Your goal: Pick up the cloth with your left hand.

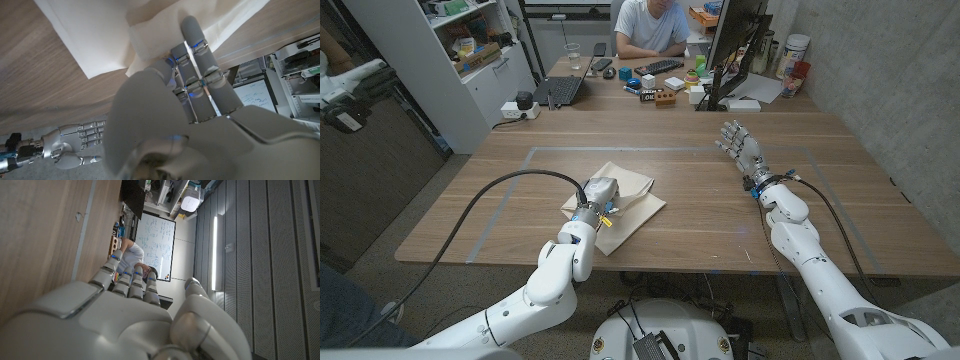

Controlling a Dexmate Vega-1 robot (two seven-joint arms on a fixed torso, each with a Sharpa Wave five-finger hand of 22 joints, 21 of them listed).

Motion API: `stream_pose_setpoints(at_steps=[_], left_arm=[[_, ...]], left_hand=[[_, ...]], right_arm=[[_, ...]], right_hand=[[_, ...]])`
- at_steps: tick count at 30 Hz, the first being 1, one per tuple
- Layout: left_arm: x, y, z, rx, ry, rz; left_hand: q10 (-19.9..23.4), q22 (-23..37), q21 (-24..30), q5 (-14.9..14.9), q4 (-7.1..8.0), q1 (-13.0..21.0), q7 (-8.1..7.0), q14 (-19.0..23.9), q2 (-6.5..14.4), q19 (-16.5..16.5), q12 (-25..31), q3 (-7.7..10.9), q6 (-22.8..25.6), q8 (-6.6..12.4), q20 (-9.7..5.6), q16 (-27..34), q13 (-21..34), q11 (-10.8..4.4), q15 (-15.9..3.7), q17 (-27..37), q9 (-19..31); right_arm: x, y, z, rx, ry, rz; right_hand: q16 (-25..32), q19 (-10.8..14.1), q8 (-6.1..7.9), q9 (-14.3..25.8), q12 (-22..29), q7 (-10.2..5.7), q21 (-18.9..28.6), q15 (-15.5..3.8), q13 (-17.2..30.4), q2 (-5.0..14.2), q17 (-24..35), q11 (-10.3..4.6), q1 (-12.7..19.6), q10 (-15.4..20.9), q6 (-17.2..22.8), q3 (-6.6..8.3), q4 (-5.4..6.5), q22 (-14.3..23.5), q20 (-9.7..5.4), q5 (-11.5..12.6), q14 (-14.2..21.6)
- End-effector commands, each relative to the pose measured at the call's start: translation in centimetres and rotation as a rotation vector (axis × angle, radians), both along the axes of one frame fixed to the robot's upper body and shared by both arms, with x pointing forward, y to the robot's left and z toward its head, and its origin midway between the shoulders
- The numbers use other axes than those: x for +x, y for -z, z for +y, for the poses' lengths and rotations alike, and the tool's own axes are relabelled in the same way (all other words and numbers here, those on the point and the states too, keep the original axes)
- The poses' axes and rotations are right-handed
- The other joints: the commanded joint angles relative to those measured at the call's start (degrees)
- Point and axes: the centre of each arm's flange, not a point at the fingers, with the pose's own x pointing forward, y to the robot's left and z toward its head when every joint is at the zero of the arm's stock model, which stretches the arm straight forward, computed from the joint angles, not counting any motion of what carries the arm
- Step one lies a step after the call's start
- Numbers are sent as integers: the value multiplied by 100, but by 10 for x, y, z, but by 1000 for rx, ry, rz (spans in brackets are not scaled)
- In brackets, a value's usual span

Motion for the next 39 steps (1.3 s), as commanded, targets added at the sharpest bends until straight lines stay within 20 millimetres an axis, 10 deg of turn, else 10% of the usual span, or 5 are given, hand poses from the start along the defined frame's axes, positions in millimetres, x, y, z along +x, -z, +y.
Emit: stream_pose_setpoints(at_steps=[1,39], left_arm=[[-7,-15,-4,25,5,-51],[-47,-117,-32,64,63,-314]], left_hand=[[88,8,35,51,17,24,-4,110,-36,-28,443,-15,18,51,-32,13,1533,-104,-114,34,15],[145,10,191,205,18,-54,-11,148,-81,-164,348,87,-14,78,14,-97,1870,-115,-102,179,30]], right_arm=[[3,-3,-2,0,-3,0],[-4,-17,-7,12,6,-47]], right_hand=[[28,22,2,19,1,-11,7,28,30,-19,6,-5,-11,31,28,14,-50,22,33,29,50],[24,28,1,19,2,-9,9,27,32,-13,7,-6,-31,38,27,14,-64,22,35,35,47]])
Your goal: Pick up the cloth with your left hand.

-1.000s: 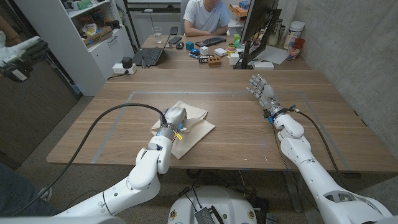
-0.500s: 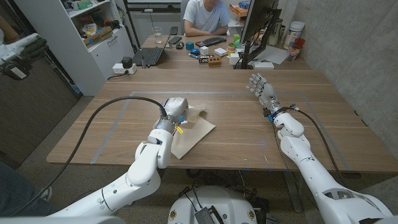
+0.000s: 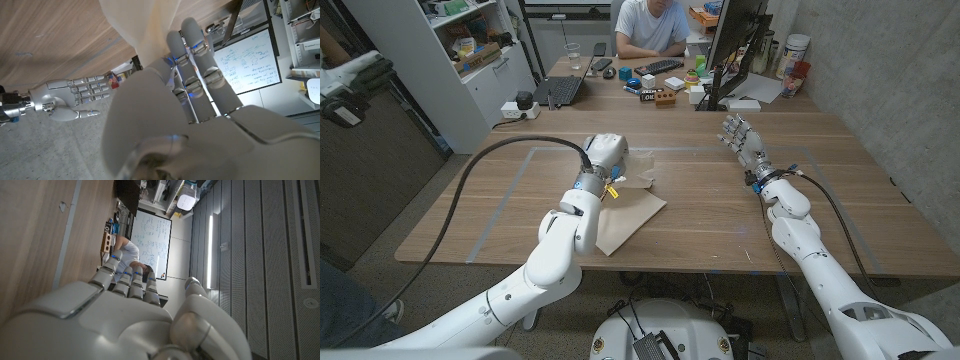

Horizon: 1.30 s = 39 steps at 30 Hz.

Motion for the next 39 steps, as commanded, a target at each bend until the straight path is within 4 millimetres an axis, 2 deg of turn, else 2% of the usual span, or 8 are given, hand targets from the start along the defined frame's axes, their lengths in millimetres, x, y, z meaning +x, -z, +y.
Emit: stream_pose_setpoints(at_steps=[1,10,26,39], left_arm=[[-10,-31,-10,21,5,-71],[-19,-48,-13,28,5,-113],[-49,-97,-17,47,-9,-212],[-68,-123,-19,57,-40,-288]], left_hand=[[149,8,66,42,-6,-16,-12,34,-41,-22,279,65,-9,27,-9,-22,1876,-104,-26,30,13],[161,6,102,73,-3,-37,-12,58,-50,-32,253,89,-27,33,-7,-38,1933,-77,-31,55,28],[199,2,155,127,-8,-67,-13,63,-71,-63,213,131,-49,46,16,-78,2027,-89,-1,94,56],[219,-1,200,174,-7,-93,11,93,-79,-81,173,170,-68,60,29,-97,2103,-71,-15,131,88]], right_arm=[[-3,-3,-3,9,4,-13],[-3,-6,-4,12,1,-21],[-6,-11,-7,10,7,-29],[-8,-17,-7,1,9,-38]], right_hand=[[24,28,0,19,1,-8,8,28,32,-13,9,-5,-32,38,26,6,-23,22,35,35,48],[22,29,-1,19,-2,-11,9,21,32,-12,9,2,-38,32,24,6,-27,22,33,36,45],[23,30,0,19,0,3,8,21,32,-6,9,-4,-43,40,26,10,-35,22,35,38,51],[22,30,2,19,1,3,8,33,32,-4,9,-7,-48,43,32,11,-41,22,35,39,51]])
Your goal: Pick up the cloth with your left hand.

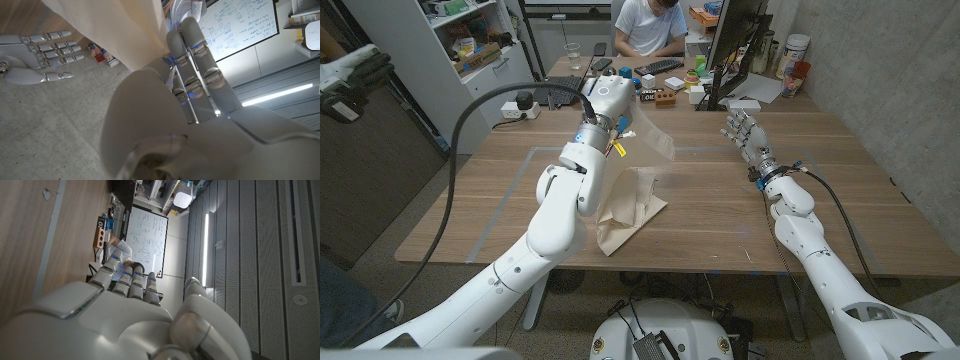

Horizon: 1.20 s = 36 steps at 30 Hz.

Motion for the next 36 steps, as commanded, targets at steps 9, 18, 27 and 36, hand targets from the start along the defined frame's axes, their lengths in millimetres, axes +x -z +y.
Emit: stream_pose_setpoints(at_steps=[9,18,27,36], left_arm=[[-41,-50,0,12,-38,-132],[-61,-72,-2,16,-44,-189],[-72,-86,-4,20,-74,-234],[-83,-98,-6,28,-93,-263]], left_hand=[[213,-4,55,75,-3,-28,13,46,-8,-48,88,54,-31,40,22,-24,2150,-64,-7,59,38],[240,-6,83,105,-10,-41,18,67,-25,-56,68,77,-18,49,31,-33,2197,-49,0,82,46],[251,-8,104,137,-9,-58,23,80,-35,-75,43,100,-14,56,28,-44,2241,-41,-5,103,57],[277,-9,138,177,-10,-83,17,95,-50,-88,14,128,-19,50,37,-60,2299,-44,5,131,55]], right_arm=[[-2,-5,0,-11,0,-2],[-3,-9,0,-8,0,-16],[-3,-12,-1,-10,5,-18],[-4,-13,-2,-11,9,-21]], right_hand=[[21,11,-2,19,0,3,8,25,33,-1,10,-20,-52,44,24,29,-31,22,14,41,51],[25,10,-2,19,-3,4,7,29,33,5,11,-3,-58,39,24,31,-34,22,13,40,60],[25,11,-1,18,-2,5,8,24,33,4,11,7,-64,43,26,30,-38,22,8,40,64],[24,15,-1,18,-3,10,9,26,33,7,10,4,-64,41,27,33,-43,22,5,40,63]])
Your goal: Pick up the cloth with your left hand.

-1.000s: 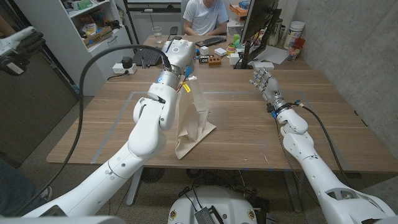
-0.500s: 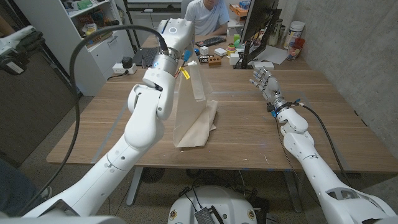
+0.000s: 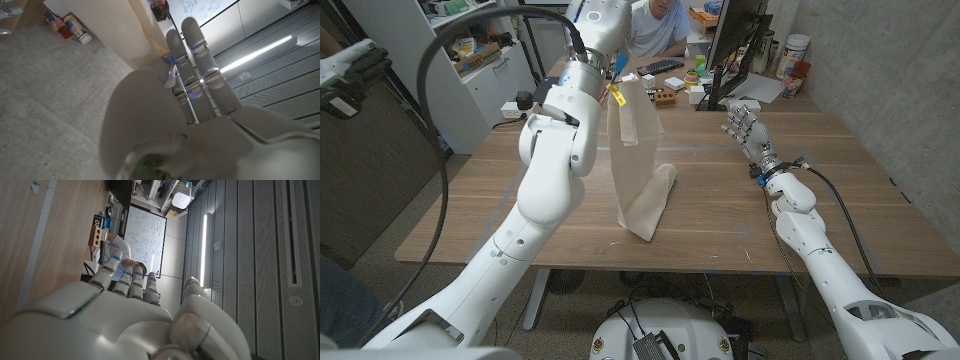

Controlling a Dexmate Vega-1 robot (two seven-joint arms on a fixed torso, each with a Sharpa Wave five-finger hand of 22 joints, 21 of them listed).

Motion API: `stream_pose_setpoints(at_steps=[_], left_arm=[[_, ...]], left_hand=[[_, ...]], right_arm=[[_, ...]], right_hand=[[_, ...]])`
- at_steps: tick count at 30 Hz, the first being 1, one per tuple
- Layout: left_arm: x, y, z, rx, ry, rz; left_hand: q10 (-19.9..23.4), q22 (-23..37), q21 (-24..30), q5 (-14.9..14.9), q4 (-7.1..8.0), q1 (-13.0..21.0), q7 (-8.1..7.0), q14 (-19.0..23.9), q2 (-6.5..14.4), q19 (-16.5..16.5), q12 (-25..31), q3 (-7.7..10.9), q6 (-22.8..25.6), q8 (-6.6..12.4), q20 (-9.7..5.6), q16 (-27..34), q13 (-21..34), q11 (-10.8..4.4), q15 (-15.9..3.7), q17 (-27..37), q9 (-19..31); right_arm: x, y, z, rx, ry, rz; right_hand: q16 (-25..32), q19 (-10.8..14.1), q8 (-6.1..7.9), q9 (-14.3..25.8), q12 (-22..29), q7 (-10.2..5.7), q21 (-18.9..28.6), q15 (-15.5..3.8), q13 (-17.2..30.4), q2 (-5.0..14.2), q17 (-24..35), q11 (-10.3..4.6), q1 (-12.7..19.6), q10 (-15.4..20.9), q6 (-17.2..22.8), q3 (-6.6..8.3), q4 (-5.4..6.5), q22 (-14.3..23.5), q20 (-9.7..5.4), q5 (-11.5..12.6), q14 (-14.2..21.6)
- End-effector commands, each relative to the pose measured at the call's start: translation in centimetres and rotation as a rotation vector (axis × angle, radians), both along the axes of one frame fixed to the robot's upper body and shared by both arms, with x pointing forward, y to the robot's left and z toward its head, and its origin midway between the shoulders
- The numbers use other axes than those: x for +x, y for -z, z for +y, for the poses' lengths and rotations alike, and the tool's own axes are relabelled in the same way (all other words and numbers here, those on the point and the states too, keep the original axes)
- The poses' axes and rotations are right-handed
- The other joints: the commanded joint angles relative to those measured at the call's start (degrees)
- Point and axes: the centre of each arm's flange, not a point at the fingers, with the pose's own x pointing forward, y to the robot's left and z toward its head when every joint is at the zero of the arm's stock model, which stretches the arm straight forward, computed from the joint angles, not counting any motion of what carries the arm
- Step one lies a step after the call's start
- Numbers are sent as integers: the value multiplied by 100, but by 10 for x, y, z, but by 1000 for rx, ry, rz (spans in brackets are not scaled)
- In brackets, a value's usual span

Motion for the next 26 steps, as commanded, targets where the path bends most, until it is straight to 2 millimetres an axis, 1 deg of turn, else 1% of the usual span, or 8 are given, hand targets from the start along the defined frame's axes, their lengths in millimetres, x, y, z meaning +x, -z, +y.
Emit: stream_pose_setpoints(at_steps=[1,8,10,17,26], left_arm=[[-17,-19,-2,10,-26,-49],[-29,-30,-4,-3,-23,-91],[-32,-33,-5,1,-25,-88],[-38,-42,-3,-6,-47,-104],[-46,-49,-5,1,-65,-126]], left_hand=[[265,19,33,66,-1,-33,17,29,1,-34,-22,45,-18,28,21,-10,2306,-42,-15,28,15],[276,19,51,89,-4,-40,13,31,-8,-51,-46,63,-12,31,21,-20,2334,-29,-18,48,19],[285,18,57,98,-5,-45,19,23,-13,-62,-61,70,-17,26,21,-28,2334,-48,-23,55,16],[295,19,74,118,-2,-62,13,26,-25,-84,-88,82,-10,23,22,-39,2360,-48,-17,73,10],[312,19,103,145,-4,-76,20,30,-35,-101,-135,102,-22,20,31,-55,2377,-38,-7,97,17]], right_arm=[[-2,-4,-2,0,7,-8],[-1,-3,-3,-5,5,-3],[-2,-3,-2,-8,6,-2],[-3,-3,-4,-8,8,-2],[-7,-3,-7,-10,15,-2]], right_hand=[[24,16,1,18,-3,10,9,-5,33,-31,11,6,-26,40,32,9,-21,22,5,40,32],[25,16,0,18,-2,6,9,-3,33,-30,11,9,-30,44,32,10,-23,22,2,40,37],[24,16,0,18,-2,6,9,-12,33,-30,11,12,-31,46,31,10,-23,22,3,40,34],[24,14,0,18,-2,9,8,-13,33,-26,11,-7,-33,46,31,12,-26,22,4,40,36],[22,14,0,18,-2,14,8,-11,33,-24,11,5,-34,47,33,14,-32,22,11,41,35]])
